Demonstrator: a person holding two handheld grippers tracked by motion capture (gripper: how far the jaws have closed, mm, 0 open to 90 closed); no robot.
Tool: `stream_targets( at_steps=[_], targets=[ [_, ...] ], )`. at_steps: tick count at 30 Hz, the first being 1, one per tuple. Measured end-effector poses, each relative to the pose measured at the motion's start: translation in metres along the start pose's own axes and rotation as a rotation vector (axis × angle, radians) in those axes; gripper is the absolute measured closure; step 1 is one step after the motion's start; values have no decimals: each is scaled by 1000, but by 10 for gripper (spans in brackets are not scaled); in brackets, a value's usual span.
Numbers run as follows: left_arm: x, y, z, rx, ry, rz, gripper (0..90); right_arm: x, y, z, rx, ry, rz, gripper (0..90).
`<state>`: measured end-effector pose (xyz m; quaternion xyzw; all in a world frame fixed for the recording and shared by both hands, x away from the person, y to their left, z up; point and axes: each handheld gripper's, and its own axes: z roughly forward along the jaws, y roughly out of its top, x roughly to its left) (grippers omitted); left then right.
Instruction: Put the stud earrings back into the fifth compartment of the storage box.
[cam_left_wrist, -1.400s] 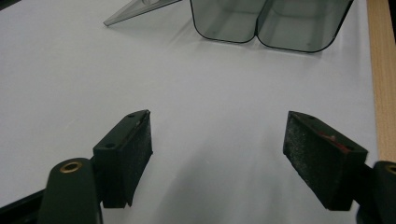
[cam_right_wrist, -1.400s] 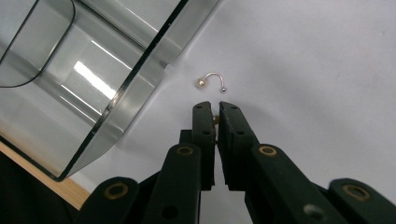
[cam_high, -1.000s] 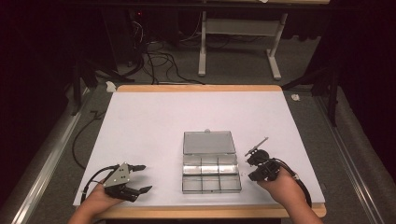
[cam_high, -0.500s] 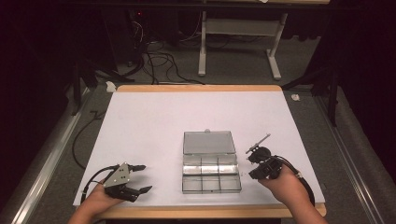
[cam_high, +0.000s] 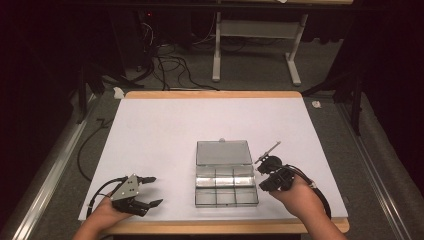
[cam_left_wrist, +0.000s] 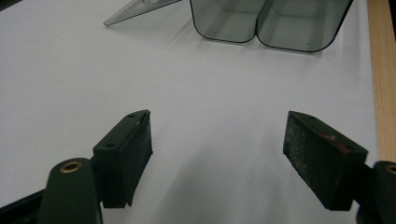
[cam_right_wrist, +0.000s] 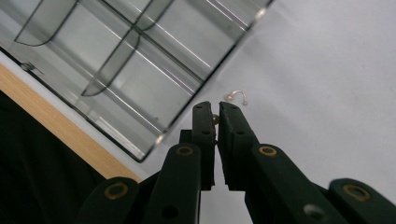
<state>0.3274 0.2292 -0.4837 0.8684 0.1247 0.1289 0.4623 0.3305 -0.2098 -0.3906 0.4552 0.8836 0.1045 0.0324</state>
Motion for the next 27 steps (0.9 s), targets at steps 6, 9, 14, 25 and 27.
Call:
stream_targets(
  at_steps=[6, 9, 14, 25, 27],
  targets=[
    [0, 0, 0, -1, -1, -1, 244, 9, 10, 0, 2, 2, -31, 862],
    [0, 0, 0, -1, -2, -1, 244, 14, 14, 1, -1, 6, -42, 862],
    [0, 0, 0, -1, -2, 0, 244, 21, 21, 4, 4, 13, -61, 862],
    [0, 0, 0, -1, -2, 0, 244, 34, 32, 13, 11, 26, -91, 863],
    [0, 0, 0, -1, -2, -1, 244, 36, 34, 14, 14, 27, -95, 863]
  ],
)
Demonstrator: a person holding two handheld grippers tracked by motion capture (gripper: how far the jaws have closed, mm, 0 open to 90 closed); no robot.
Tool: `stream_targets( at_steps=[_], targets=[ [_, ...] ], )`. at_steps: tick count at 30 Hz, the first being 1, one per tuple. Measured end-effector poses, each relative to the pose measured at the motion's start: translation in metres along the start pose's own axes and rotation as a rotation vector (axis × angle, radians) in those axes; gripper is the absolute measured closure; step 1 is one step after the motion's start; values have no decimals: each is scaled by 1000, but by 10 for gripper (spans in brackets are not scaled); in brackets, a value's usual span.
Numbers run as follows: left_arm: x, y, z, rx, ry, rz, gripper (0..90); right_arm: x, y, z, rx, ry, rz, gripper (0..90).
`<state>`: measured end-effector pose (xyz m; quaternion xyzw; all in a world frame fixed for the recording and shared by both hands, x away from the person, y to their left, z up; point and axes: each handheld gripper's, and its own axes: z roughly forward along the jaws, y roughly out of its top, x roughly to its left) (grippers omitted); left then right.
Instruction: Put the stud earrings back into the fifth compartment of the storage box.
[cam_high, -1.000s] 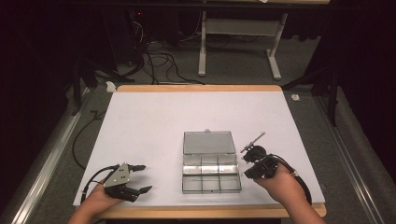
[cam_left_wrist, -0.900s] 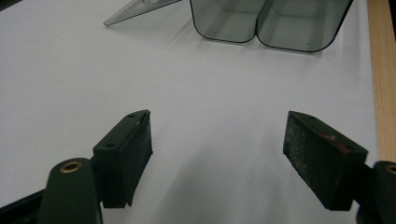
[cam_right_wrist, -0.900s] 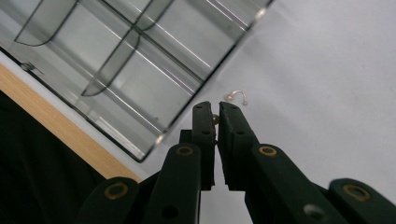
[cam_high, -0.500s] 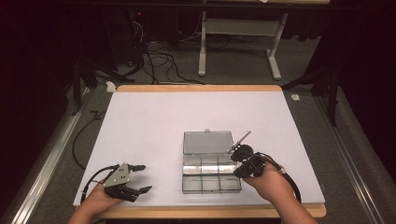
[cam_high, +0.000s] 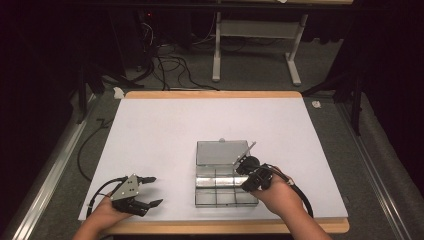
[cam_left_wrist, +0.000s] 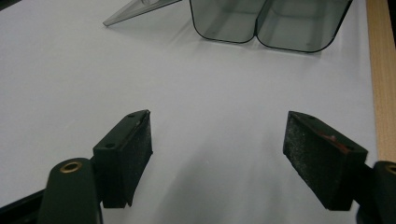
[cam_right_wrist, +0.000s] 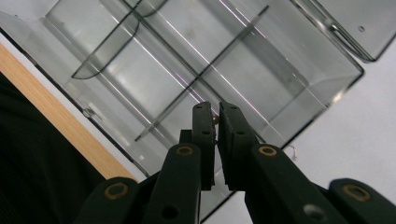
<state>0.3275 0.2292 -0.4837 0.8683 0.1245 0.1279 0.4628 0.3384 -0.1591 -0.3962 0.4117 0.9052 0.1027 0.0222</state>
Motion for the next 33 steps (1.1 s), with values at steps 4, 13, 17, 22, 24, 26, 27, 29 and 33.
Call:
stream_targets(
  at_steps=[4, 13, 17, 22, 24, 26, 27, 29, 33],
  targets=[
    [0, 0, 0, 0, -1, -2, 244, 5, 4, 3, 2, 7, -10, 862],
    [0, 0, 0, 0, -2, -1, 244, 17, 12, 13, 14, 24, -53, 862],
    [0, 0, 0, -1, -3, -2, 244, 20, 15, 18, 18, 26, -80, 863],
    [0, 0, 0, -1, -3, -2, 244, 23, 16, 24, 17, 38, -90, 862],
    [0, 0, 0, 0, -4, -2, 244, 24, 17, 26, 18, 39, -96, 862],
    [0, 0, 0, -1, -3, -2, 244, 25, 17, 27, 21, 40, -97, 862],
    [0, 0, 0, -1, -4, -2, 244, 27, 18, 29, 27, 42, -90, 862],
    [0, 0, 0, -1, -4, -3, 244, 27, 18, 31, 26, 43, -101, 862],
    [0, 0, 0, -1, -5, -3, 244, 29, 20, 36, 34, 47, -111, 862]
  ],
)
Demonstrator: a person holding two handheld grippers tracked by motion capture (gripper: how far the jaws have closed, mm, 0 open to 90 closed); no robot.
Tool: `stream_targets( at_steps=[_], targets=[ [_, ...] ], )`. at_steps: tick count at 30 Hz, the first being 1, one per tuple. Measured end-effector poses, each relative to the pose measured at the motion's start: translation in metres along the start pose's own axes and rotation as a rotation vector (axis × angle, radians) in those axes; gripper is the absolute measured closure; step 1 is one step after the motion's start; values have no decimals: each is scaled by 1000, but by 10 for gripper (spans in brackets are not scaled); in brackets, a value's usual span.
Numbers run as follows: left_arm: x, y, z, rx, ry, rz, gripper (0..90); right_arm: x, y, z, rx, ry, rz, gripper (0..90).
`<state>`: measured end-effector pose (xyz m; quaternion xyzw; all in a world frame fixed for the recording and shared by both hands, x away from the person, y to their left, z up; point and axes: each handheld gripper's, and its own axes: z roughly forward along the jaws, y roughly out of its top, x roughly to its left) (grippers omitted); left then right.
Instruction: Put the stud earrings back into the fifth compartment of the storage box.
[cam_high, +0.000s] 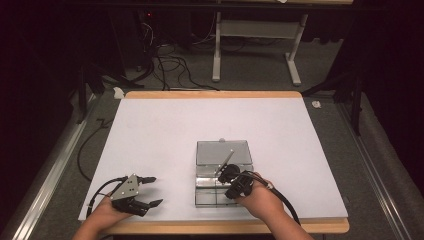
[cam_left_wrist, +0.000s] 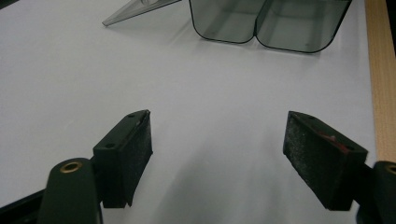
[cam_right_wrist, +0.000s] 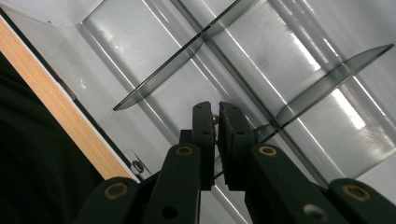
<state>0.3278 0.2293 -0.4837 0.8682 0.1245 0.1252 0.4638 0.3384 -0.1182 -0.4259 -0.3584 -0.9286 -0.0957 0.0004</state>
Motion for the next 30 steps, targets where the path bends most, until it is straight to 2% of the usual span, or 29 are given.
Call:
stream_targets(
  at_steps=[7, 10, 15, 17, 18, 19, 23, 26, 27, 29, 30],
  targets=[
    [0, 0, 0, 0, 0, 0, 244, 0, 1, 5, 10, 7, 8, 860],
    [0, 0, 0, 0, 0, -1, 244, 0, 0, 6, 11, 11, 9, 828],
    [0, 0, 0, 0, 1, 1, 244, -2, 0, -9, -29, 1, 9, 809],
    [0, 0, 0, 0, 1, 2, 244, -4, -2, -20, -52, -7, 26, 808],
    [0, 0, 0, 0, 1, 2, 244, -4, -2, -20, -52, -7, 26, 808],
    [0, 0, 0, 0, 2, 2, 244, -9, -6, -33, -73, -21, 45, 808],
    [0, 0, 0, 1, 2, 1, 244, -22, -16, -53, -105, -51, 90, 809],
    [0, 0, 0, 1, 2, 0, 244, -29, -23, -59, -110, -68, 119, 808],
    [0, 0, 0, 2, 3, 1, 244, -37, -30, -61, -110, -78, 151, 800],
    [0, 0, 0, 2, 4, 2, 244, -41, -34, -61, -107, -83, 162, 798],
    [0, 0, 0, 2, 4, 2, 244, -49, -41, -59, -97, -90, 193, 792]
  ],
)
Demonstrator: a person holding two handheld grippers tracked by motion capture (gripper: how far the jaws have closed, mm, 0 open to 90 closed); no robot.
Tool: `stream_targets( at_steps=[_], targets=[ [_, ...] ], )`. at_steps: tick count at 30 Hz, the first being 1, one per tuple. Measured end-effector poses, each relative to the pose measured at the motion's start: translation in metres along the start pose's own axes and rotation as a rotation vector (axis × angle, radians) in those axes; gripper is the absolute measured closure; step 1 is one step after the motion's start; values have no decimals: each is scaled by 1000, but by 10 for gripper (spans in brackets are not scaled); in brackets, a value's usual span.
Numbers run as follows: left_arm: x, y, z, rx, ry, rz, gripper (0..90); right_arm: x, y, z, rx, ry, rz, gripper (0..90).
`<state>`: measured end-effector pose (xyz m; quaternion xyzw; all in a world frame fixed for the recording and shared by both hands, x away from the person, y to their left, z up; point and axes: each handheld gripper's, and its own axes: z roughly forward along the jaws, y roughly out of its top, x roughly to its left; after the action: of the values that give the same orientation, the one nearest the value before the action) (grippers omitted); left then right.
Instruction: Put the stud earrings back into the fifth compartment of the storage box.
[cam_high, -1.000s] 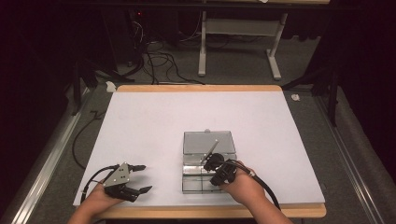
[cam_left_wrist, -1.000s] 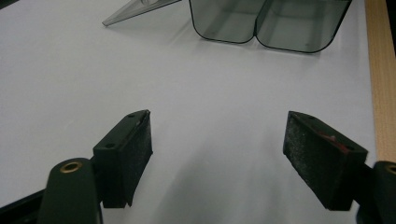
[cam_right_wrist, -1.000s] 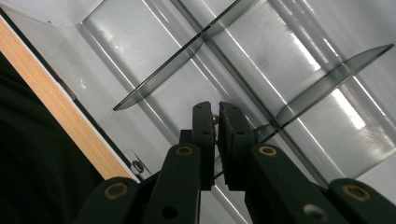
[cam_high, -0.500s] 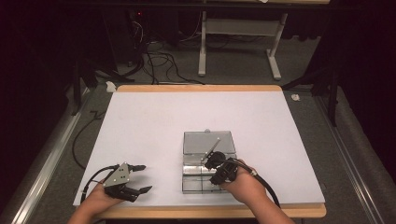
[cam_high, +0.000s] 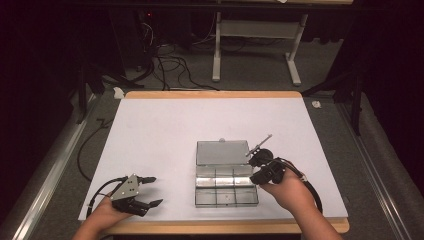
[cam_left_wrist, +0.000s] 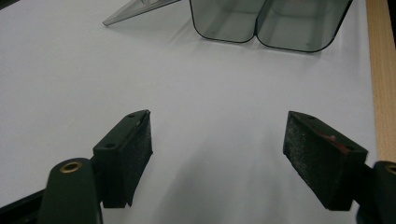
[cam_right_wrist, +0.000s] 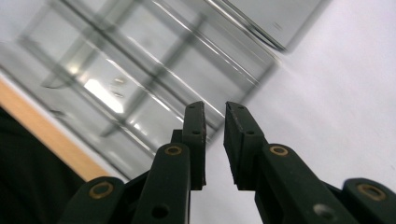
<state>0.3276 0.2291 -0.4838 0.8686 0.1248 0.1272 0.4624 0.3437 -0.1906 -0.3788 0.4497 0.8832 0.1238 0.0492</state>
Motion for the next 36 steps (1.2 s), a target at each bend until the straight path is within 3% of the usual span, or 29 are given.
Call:
stream_targets(
  at_steps=[6, 9, 12, 15, 16, 18, 19, 22, 23, 28, 33, 36],
  targets=[
    [0, 0, 0, 0, 1, -1, 244, -18, -11, 16, 32, -9, 53, 745],
    [0, 0, 0, 1, 1, 1, 244, -21, -15, 27, 66, -17, 81, 711],
    [0, 0, 0, 0, 1, 1, 244, -25, -17, 36, 77, -12, 60, 696],
    [0, 0, 0, -1, -1, -1, 244, -26, -18, 48, 98, -9, 101, 674],
    [0, 0, 0, -1, -1, -1, 244, -28, -17, 50, 96, -10, 72, 665],
    [0, 0, 0, -1, -1, -2, 244, -25, -17, 55, 114, -11, 87, 653],
    [0, 0, 0, -1, -1, -2, 244, -25, -17, 57, 114, -18, 66, 658],
    [0, 0, 0, -2, -1, -2, 244, -24, -16, 57, 121, -25, 68, 660],
    [0, 0, 0, -1, -1, -2, 244, -22, -18, 57, 111, -39, 48, 666],
    [0, 0, 0, 1, 2, 2, 244, -21, -18, 57, 109, -42, 46, 699],
    [0, 0, 0, 0, 1, -1, 244, -25, -19, 56, 108, -27, 52, 856],
    [0, 0, 0, 2, 2, 2, 244, -25, -18, 56, 111, -25, 58, 884]
  ],
)
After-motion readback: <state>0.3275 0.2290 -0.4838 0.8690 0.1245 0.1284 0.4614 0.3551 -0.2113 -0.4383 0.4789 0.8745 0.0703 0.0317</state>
